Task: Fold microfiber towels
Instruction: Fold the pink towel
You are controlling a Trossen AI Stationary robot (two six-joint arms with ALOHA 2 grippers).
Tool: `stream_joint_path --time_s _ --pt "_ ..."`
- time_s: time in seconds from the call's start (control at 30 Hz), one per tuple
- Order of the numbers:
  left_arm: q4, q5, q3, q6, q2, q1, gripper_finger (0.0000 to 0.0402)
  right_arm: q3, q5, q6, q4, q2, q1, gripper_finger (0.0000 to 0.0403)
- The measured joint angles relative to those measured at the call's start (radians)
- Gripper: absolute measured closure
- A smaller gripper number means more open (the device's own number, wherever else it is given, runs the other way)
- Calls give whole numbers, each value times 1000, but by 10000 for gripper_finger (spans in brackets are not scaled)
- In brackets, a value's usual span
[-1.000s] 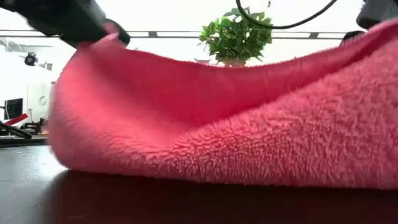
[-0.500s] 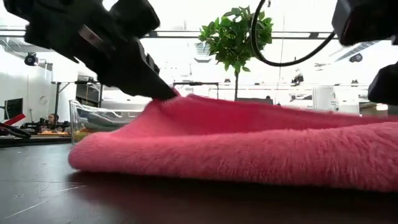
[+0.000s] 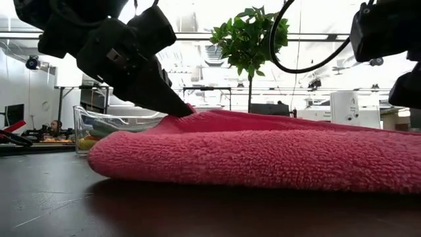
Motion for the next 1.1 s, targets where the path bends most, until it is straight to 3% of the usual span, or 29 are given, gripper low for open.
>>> stream_joint_path --time_s 0.17,0.37,0.7,0.83,1.1 --pt "-16 -39 0 -1 0 3 402 0 8 3 -6 -18 -5 389" --pt "-23 -84 0 -3 0 2 398 0 30 47 -39 -27 -5 344" --pt "-80 -139 -1 1 0 5 300 0 51 65 -125 -40 -5 265" --pt "-88 -123 0 28 -16 5 276 0 60 66 -130 -45 -5 257" --pt "-154 -13 10 16 -118 -20 272 0 133 129 -135 -41 -5 274"
